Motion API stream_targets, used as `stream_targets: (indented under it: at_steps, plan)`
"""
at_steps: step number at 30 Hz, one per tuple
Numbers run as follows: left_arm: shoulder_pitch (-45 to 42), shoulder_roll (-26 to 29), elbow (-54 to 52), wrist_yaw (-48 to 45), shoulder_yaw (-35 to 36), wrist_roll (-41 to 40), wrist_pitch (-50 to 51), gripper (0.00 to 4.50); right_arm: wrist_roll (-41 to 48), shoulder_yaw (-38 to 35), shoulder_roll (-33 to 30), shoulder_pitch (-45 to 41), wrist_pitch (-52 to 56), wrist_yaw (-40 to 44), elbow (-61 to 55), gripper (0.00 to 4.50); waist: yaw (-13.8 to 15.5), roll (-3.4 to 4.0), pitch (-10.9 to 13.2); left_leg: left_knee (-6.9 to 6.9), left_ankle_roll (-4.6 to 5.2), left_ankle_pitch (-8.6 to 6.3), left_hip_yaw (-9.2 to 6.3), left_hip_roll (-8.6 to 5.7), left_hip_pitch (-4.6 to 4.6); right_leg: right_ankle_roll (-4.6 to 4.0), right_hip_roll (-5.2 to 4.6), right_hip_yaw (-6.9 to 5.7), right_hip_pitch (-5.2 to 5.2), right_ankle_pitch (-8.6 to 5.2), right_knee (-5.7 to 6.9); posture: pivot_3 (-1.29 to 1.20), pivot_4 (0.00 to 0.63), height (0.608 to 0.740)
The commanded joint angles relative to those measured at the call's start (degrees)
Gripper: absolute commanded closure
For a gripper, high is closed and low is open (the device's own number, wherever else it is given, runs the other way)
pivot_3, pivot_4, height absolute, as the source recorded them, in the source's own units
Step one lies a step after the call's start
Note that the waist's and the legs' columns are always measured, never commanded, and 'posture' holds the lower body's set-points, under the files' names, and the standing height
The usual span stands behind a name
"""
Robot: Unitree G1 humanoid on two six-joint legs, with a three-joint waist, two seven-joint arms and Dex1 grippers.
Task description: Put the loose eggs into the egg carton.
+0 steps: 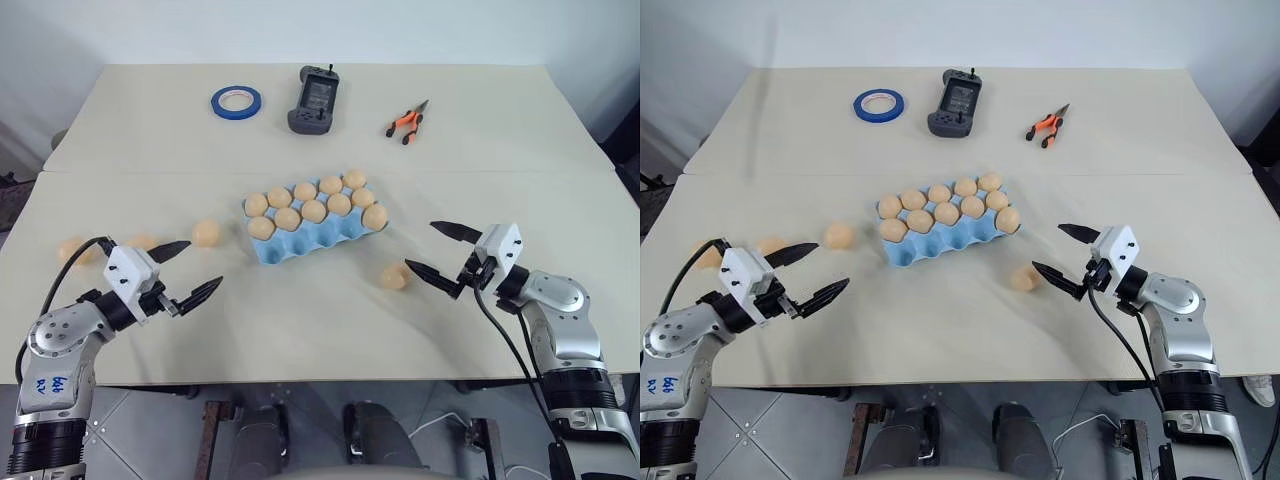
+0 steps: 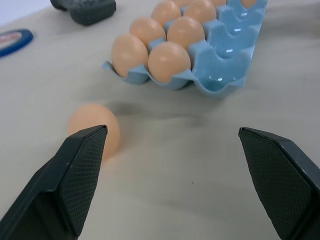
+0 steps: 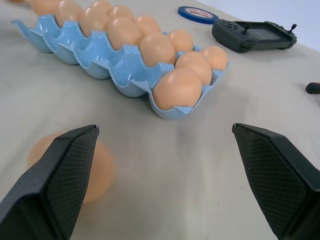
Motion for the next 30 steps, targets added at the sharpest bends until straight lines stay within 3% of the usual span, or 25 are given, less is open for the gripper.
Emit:
stream_targets:
  at_steps: [1, 6, 17, 22, 30]
  plan:
    - [0.6, 0.3, -2.9, 0.0, -0.6, -0.6, 1.3, 0.02, 0.9, -1.0, -0.7, 0.7, -0.1, -0.1, -2.2, 0.0, 0.0, 0.0, 0.0, 0.0, 0.0, 0.0, 0.0, 0.0, 0.0, 0.0, 0.0, 0.0, 0.0, 0.0, 0.0, 0.0, 0.15, 0.74]
    - [-0.1, -0.6, -4.5, -3.4, -3.2, -2.4, 0.7, 0.02, 2.5, -3.6, -3.0, 4.4, 2.2, -0.1, -6.1, 0.0, 0.4, 0.0, 0.0, 0.01, 0.0, 0.0, 0.0, 0.0, -0.01, 0.0, 0.0, 0.0, 0.0, 0.0, 0.0, 0.0, 0.15, 0.74]
    - [-4.0, -1.0, -2.4, -14.2, -13.2, -1.8, -2.9, 0.02, 4.2, -9.6, -9.1, 24.0, 2.4, 2.9, -14.3, 0.0, 1.2, 0.0, 0.0, 0.03, 0.02, 0.01, -0.01, -0.03, 0.13, 0.0, 0.0, 0.0, 0.21, 0.0, -0.06, 0.0, 0.15, 0.74]
    - [-5.4, -1.4, -0.7, -16.4, -14.4, -2.1, -4.5, 0.02, 4.8, -6.6, -8.6, 23.4, 4.7, 3.3, -17.4, 0.0, 0.4, 0.0, 0.0, -0.1, -0.01, -0.01, 0.16, 0.04, 0.99, -0.03, 0.05, 0.17, 0.93, 0.0, -0.12, 0.0, 0.15, 0.74]
    - [-4.8, -1.6, -0.3, -17.5, -14.8, -2.1, -5.9, 0.02, 3.0, 1.9, -6.7, 12.2, 10.2, 3.8, -13.8, 0.0, 0.8, 0.0, 0.0, -0.09, -0.03, -0.01, 0.1, 0.06, 0.95, -0.11, 0.02, 0.17, 0.92, 0.06, -0.22, 0.0, 0.15, 0.74]
